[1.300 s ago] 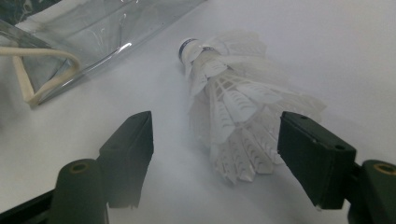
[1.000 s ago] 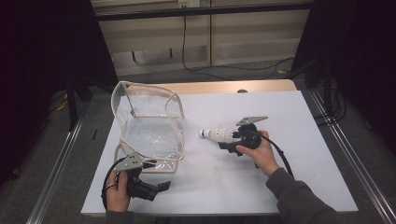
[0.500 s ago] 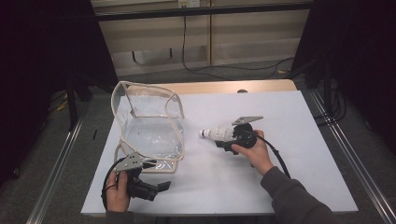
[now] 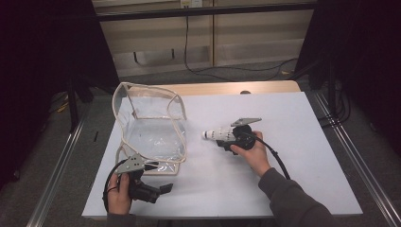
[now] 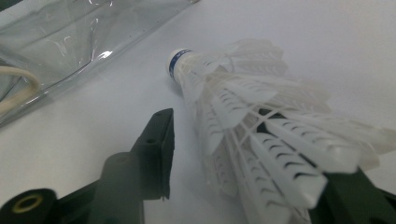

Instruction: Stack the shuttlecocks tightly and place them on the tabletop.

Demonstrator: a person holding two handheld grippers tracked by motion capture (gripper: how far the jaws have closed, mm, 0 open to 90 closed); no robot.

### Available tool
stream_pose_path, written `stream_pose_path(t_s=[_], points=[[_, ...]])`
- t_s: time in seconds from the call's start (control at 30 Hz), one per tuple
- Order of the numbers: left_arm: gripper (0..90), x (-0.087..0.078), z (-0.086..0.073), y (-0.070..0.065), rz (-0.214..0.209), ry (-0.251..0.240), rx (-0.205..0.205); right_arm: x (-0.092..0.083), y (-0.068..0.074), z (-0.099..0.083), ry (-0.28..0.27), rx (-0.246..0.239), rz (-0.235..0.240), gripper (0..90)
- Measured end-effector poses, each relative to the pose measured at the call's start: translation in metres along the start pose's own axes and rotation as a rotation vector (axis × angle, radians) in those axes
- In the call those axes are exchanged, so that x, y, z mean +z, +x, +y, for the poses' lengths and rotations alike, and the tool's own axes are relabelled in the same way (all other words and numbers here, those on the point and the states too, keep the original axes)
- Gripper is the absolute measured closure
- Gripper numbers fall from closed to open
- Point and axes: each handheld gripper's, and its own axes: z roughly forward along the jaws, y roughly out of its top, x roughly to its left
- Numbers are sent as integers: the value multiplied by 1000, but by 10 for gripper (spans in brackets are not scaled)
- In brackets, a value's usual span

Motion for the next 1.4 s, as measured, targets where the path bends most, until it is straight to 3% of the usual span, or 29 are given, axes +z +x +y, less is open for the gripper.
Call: stream_pose_path(t_s=[0.2,0.4,0.8,1.4], points=[[28,0,0,0,1,0,-1,1,0,3,-4,-21,-17,689],[28,0,0,0,0,-1,-2,2,2,4,5,-54,-11,816],[29,0,-1,-1,1,3,-2,-11,-3,9,20,-22,61,871],[28,0,0,-3,2,-6,-1,-42,-5,19,20,-35,92,874]])
